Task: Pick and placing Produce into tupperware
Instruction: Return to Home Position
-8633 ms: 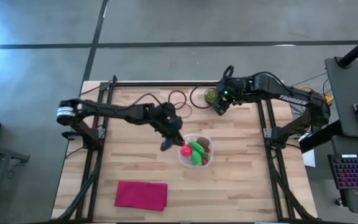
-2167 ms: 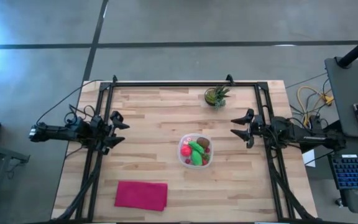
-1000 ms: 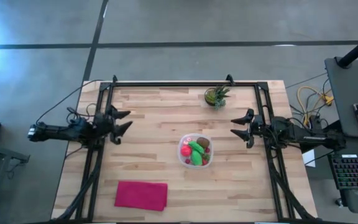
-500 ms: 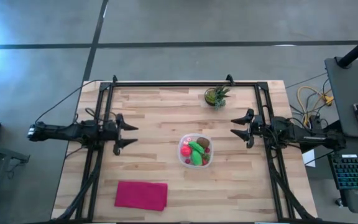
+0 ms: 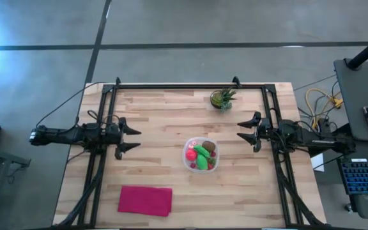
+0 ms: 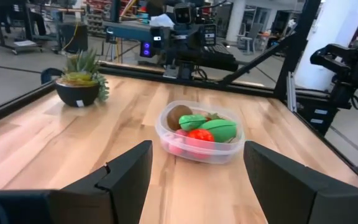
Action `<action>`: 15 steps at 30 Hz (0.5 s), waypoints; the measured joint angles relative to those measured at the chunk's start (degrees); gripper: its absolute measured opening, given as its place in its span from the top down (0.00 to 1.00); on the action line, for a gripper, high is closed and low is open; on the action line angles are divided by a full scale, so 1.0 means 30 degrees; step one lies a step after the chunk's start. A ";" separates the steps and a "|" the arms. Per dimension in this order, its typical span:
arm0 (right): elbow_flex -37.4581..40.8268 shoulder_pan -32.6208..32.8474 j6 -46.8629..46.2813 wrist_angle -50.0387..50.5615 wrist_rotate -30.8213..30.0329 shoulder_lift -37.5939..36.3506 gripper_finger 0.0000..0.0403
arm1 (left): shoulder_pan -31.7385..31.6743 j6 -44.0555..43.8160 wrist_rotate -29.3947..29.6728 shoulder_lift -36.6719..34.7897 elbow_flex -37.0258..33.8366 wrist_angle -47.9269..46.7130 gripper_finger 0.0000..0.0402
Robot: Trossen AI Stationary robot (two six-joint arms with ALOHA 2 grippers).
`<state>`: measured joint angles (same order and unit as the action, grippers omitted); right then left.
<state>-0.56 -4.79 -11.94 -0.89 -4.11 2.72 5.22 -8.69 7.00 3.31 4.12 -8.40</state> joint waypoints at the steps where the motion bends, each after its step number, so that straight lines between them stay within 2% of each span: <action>1: 0.0000 -0.0001 0.0000 0.0000 0.0001 0.0000 0.40 | -0.0003 0.0007 -0.0014 0.0000 0.0000 0.0000 0.40; 15: 0.0000 0.0004 0.0000 0.0000 0.0002 0.0000 0.40 | -0.0001 0.0015 -0.0036 0.0000 -0.0073 0.0169 0.40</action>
<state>-0.56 -4.78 -11.94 -0.89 -4.10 2.72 5.22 -8.64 6.90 3.31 3.90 -7.90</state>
